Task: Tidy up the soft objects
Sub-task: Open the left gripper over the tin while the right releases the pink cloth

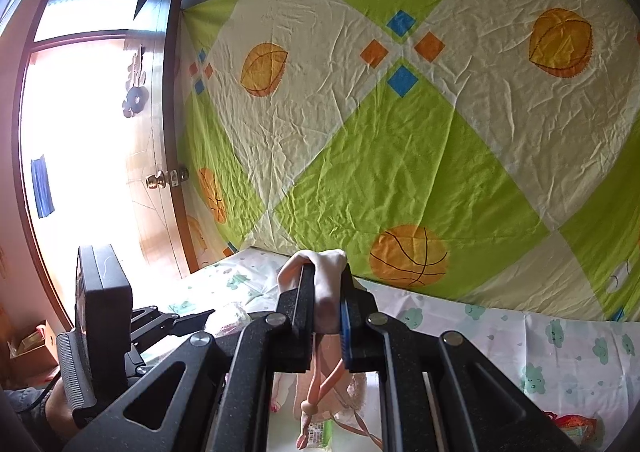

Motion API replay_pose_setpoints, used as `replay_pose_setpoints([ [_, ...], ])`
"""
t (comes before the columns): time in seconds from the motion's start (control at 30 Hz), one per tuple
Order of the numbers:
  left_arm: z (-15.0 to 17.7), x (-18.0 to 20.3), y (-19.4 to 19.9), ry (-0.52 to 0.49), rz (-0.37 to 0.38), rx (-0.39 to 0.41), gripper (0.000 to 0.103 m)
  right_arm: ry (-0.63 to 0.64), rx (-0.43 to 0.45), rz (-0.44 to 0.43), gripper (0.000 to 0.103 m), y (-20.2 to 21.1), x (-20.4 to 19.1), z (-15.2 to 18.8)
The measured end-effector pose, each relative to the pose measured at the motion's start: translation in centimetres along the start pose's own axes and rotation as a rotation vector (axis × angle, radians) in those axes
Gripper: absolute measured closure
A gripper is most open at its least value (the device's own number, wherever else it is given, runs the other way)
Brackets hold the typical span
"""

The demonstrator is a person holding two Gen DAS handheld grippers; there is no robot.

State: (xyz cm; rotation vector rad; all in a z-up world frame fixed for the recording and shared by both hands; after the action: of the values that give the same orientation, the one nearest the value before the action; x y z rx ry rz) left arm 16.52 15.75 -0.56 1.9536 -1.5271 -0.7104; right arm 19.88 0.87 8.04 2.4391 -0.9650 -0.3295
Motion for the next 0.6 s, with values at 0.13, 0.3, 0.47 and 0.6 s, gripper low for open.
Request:
replay_pose_setpoints([
  [0.13,0.0,-0.5,-0.6,0.004,-0.002,-0.015,0.058,-0.003,-0.013,0.003,0.092,-1.1,0.0,-0.1],
  [0.3,-0.2,-0.9,-1.2,0.003,-0.008,-0.032,0.058,0.004,-0.031,0.009,0.092,-2.3,-0.4,-0.4],
  [0.47,-0.5,-1.3,-1.6,0.002,-0.015,-0.049,0.058,0.007,-0.067,0.018,0.092,-4.0,-0.6,-0.5],
  [0.6,-0.5,-1.4,-2.1,0.000,-0.012,-0.067,0.058,0.011,-0.101,0.033,0.092,-5.6,-0.5,-0.2],
])
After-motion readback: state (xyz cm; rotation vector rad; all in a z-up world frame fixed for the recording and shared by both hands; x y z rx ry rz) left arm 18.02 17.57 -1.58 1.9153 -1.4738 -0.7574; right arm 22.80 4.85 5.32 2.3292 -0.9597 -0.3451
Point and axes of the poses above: each gripper's, at about its wrist camera, not at the fingertips, and y roughly against the way its jaws point, x to its right, z to its underside, the point moved 4 cm from there along -y, roughly the way its jaws point, and after that the axes turned 15 degrees about -x, right-handed, at the moved point
